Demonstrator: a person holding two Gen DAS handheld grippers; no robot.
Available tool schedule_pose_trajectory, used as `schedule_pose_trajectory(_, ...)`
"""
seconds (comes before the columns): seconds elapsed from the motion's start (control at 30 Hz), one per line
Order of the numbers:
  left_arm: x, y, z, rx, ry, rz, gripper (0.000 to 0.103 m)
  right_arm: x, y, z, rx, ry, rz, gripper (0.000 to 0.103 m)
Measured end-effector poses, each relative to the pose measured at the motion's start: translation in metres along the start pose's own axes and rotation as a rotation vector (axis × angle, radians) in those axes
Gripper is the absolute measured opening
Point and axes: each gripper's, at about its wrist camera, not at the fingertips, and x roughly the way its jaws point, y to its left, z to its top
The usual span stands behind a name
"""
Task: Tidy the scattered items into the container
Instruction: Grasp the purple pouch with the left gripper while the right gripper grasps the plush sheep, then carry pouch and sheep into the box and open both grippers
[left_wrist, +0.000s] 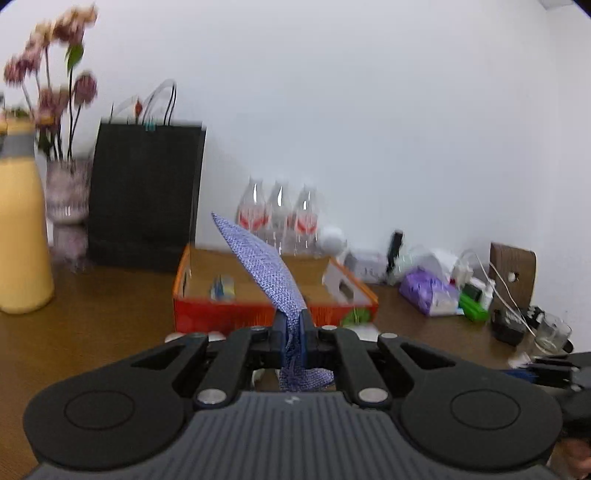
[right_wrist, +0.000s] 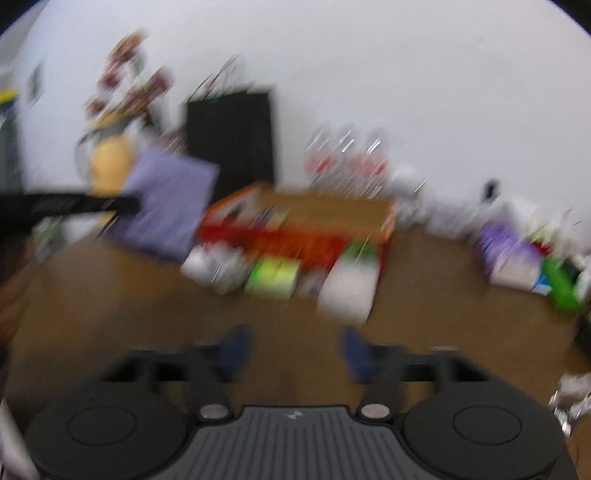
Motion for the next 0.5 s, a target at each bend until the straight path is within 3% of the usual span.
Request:
schedule_pose_trajectory(0.1, -0.001, 0.011, -0.026, -0.016, 0.084, 0.005, 0.008, -0.015, 0.002, -0.028, -0.068, 0.098, 0.079, 0.071)
schedule_pose_trajectory(0.27, -0.010, 0.025, -0.050, -0.064, 0.135, 0.056, 0.008, -0.001, 0.015, -0.066, -0.099, 0.237, 0.063, 0.069)
schedule_pose_trajectory(0.37, -0.015, 0.021, -0.056, -0.059, 0.131, 0.077, 0.008, 0.004, 0.010, -0.075, 0.003, 0.150, 0.057, 0.062)
schedule_pose_trajectory(0.5, -0.025, 0.013, -0.056, -0.043, 0.106, 0.068, 0.008, 0.018, 0.006, -0.068, 0.094, -0.034, -0.151, 0.058)
